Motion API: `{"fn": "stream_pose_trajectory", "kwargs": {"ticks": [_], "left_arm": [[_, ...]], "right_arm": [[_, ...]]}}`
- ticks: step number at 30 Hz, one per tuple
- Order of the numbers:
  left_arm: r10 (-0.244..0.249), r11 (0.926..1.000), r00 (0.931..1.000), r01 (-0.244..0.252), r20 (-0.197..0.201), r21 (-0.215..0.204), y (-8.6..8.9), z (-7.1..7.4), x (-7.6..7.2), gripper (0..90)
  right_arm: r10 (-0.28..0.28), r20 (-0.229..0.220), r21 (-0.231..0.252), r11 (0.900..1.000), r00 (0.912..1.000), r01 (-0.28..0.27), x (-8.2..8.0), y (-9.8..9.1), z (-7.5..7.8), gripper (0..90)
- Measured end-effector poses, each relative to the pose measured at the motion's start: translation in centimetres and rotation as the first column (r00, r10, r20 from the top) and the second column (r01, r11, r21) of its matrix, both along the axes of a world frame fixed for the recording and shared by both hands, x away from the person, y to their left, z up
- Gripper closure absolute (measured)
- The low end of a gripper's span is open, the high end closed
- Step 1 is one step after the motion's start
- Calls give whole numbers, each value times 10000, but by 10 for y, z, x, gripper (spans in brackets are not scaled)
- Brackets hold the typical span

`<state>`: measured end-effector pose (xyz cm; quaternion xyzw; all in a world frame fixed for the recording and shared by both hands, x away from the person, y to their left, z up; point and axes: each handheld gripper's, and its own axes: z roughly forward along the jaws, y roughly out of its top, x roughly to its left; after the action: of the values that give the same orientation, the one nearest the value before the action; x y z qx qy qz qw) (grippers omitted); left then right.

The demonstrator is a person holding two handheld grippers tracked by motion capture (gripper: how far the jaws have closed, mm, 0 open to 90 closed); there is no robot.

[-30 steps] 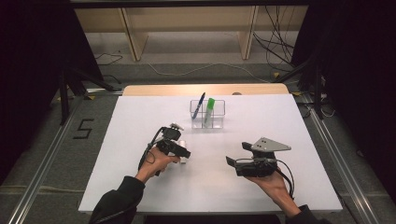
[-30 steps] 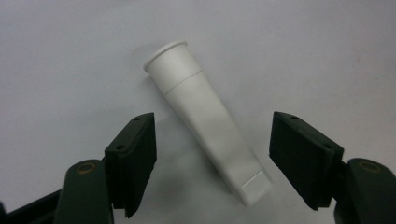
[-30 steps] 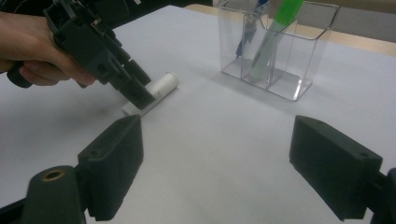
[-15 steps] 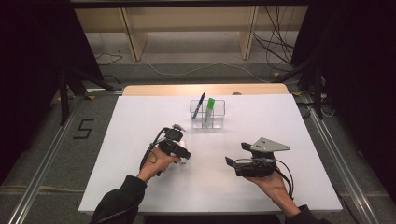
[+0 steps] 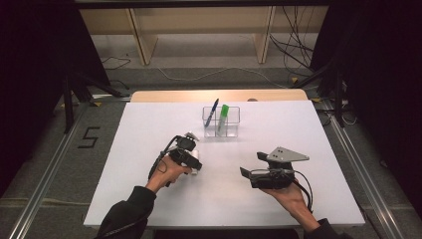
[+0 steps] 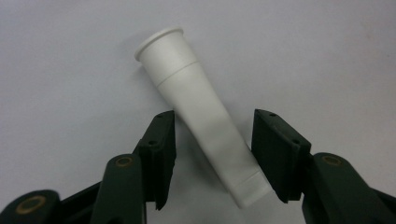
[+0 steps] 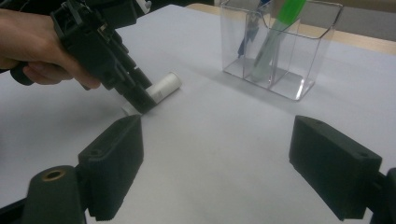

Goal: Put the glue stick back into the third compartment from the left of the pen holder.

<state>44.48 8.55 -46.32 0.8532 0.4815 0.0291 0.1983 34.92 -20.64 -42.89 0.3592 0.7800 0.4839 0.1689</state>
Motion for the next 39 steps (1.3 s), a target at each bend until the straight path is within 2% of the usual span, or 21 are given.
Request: {"fn": "stream_pose_trajectory", "kwargs": {"ticks": [4, 8, 12, 16, 21, 26, 30, 31, 33, 36, 39], "left_arm": [[-306, 9993, 9995, 307, -54, 226, 0, 1, -1, 562], [-350, 9990, 9994, 352, -53, 287, -1, 1, -2, 630], [-558, 9969, 9984, 556, 20, 558, -3, 1, -3, 701], [-657, 9958, 9976, 642, 218, 655, -5, 1, -4, 705], [-769, 9962, 9961, 750, 434, 441, -1, 2, -2, 707], [-628, 9972, 9928, 665, 1015, -329, 0, 7, -4, 708], [-519, 9928, 9884, 665, 1429, -998, 3, 11, -7, 707], [-505, 9911, 9853, 697, 1634, -1138, 3, 12, -8, 707], [-302, 9884, 9826, 567, 1834, -1409, 4, 14, -11, 707], [-145, 9815, 9716, 589, 2361, -1821, 6, 17, -15, 707], [-30, 9768, 9593, 634, 2825, -2046, 8, 21, -21, 707]], "right_arm": [[-4, 34, -2, 10000, 10000, 4, 0, 0, 0, 186], [-2, 6, -6, 10000, 10000, 2, 0, 0, 0, 186], [-6, -3, -7, 10000, 10000, 6, 0, 0, 0, 186], [17, 8, 2, 10000, 10000, -17, 0, 0, 0, 187], [13, 38, -16, 10000, 10000, -13, 1, -1, 0, 187], [-50, -55, 93, 9999, 10000, 50, 1, -2, 0, 188], [-107, -88, 189, 9998, 9999, 109, 1, -3, 1, 188], [-110, -117, 248, 9996, 9999, 113, 1, -3, 1, 188], [-111, -157, 323, 9994, 9998, 116, 2, -4, 1, 188], [-137, -225, 497, 9987, 9997, 148, 2, -4, 1, 189], [-170, -281, 654, 9977, 9995, 188, 3, -5, 1, 189]]}}
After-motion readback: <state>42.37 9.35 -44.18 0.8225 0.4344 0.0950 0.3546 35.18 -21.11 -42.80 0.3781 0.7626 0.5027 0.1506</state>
